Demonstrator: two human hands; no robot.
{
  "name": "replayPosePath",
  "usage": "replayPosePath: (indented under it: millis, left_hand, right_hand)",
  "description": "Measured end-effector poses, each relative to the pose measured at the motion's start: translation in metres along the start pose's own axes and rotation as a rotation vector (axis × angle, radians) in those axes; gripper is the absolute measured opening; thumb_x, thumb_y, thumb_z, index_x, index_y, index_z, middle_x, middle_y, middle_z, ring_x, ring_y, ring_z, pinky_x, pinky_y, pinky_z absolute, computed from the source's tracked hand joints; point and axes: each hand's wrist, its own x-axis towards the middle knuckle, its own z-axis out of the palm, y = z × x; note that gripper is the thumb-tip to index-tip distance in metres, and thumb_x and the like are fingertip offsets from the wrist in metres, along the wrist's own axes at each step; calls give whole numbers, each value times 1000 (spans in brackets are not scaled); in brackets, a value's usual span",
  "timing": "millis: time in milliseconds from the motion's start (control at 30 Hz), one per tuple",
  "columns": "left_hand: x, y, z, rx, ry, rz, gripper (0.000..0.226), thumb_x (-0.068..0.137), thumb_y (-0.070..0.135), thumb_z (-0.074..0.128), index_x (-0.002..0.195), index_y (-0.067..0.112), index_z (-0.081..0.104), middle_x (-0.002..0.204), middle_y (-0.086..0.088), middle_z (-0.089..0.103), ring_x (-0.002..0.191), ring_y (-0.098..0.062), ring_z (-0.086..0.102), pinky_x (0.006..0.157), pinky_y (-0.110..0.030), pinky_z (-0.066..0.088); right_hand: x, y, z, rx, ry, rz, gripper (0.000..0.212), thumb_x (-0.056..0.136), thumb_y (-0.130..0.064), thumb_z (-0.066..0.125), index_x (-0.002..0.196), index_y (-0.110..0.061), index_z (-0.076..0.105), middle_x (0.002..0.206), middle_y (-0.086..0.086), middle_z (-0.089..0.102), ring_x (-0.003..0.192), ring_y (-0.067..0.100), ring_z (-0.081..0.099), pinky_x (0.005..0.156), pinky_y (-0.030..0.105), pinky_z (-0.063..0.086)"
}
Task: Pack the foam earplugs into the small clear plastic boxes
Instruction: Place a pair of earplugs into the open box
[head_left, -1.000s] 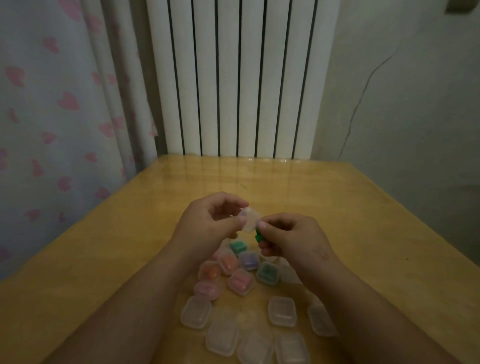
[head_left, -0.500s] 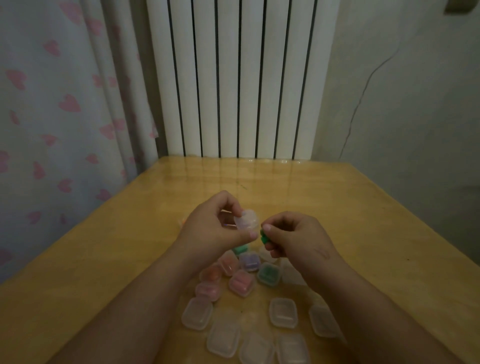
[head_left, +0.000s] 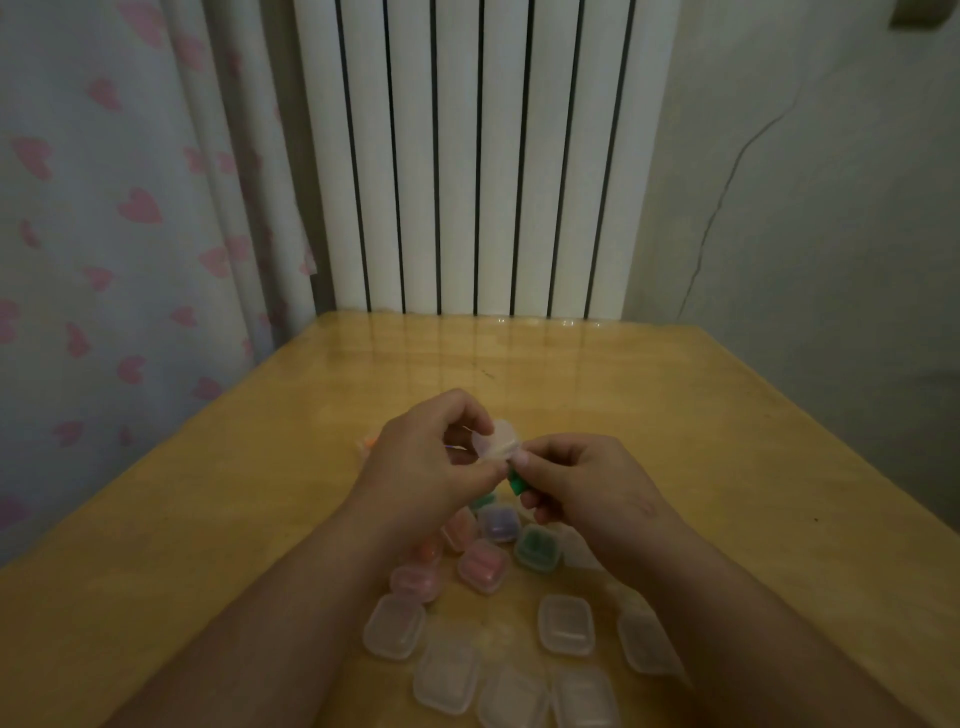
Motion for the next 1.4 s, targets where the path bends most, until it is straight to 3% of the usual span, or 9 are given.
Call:
replayPosePath:
  millis: [200, 367, 433, 600, 800, 967, 1167, 1333, 1400]
  left_hand:
    - [0, -2, 0, 176, 47, 86, 29, 67, 31, 84, 81, 32, 60, 79, 10, 61, 75, -7, 59, 67, -37, 54]
    - [-3, 2, 1, 163, 22, 73, 53, 72, 32, 80, 117, 46, 56, 87, 15, 60, 84, -3, 60, 74, -27, 55]
    - [-4, 3, 2, 179, 15, 85, 58, 72, 32, 78, 122, 46, 53, 88, 16, 60, 85, -1, 59, 75, -20, 53]
    - [-6, 6, 5, 155, 21, 114, 50, 73, 28, 78, 116, 41, 57, 88, 17, 60, 86, 2, 60, 72, -9, 47]
    - [-7, 5, 8, 110, 65, 156, 40, 71, 19, 80, 103, 36, 64, 88, 18, 64, 87, 1, 61, 71, -8, 46]
    - [-7, 3, 13, -21, 47, 109, 44, 73, 13, 81, 104, 41, 66, 93, 12, 65, 85, -2, 63, 73, -14, 51]
    - [-6, 6, 12, -58, 12, 94, 48, 74, 9, 80, 109, 37, 66, 95, 10, 62, 85, 1, 62, 72, -9, 47]
    - [-3, 2, 15, 18, 19, 140, 37, 75, 9, 80, 108, 25, 73, 84, 9, 58, 81, 3, 59, 69, -7, 43]
    - [-1, 1, 14, 30, -4, 145, 38, 77, 12, 79, 109, 31, 72, 85, 7, 55, 82, 2, 57, 70, -8, 43]
  right_hand:
    - [2, 1, 3, 15, 10, 27, 12, 91, -12, 64, 88, -5, 74, 68, 9, 63, 59, 11, 55, 53, 23, 45]
    - [2, 0, 6, 36, 55, 74, 13, 86, -11, 64, 79, -6, 74, 65, 6, 62, 57, 13, 53, 52, 24, 42]
    - [2, 0, 6, 32, 74, 106, 13, 82, -12, 65, 77, -4, 74, 63, 6, 59, 56, 14, 51, 51, 26, 40]
    - [1, -4, 5, 112, 102, 212, 14, 79, -8, 60, 65, -6, 65, 55, 3, 49, 51, 14, 42, 45, 25, 33]
    - [2, -7, 8, 314, 114, 343, 23, 79, -3, 56, 56, -6, 60, 52, 5, 49, 48, 12, 37, 42, 20, 27]
    - [2, -7, 4, 350, 111, 379, 30, 79, -2, 55, 50, -7, 60, 54, 6, 48, 47, 12, 35, 42, 20, 26]
    - [3, -6, 6, 293, 128, 369, 14, 76, -3, 56, 63, -3, 61, 72, 14, 50, 49, 13, 36, 45, 22, 27]
    - [2, -7, 5, 295, 131, 369, 14, 79, -3, 57, 65, -2, 60, 66, 11, 50, 49, 12, 37, 45, 22, 28]
    - [1, -6, 2, 269, 122, 333, 13, 78, -2, 59, 66, -2, 62, 61, 8, 51, 50, 13, 38, 45, 23, 29]
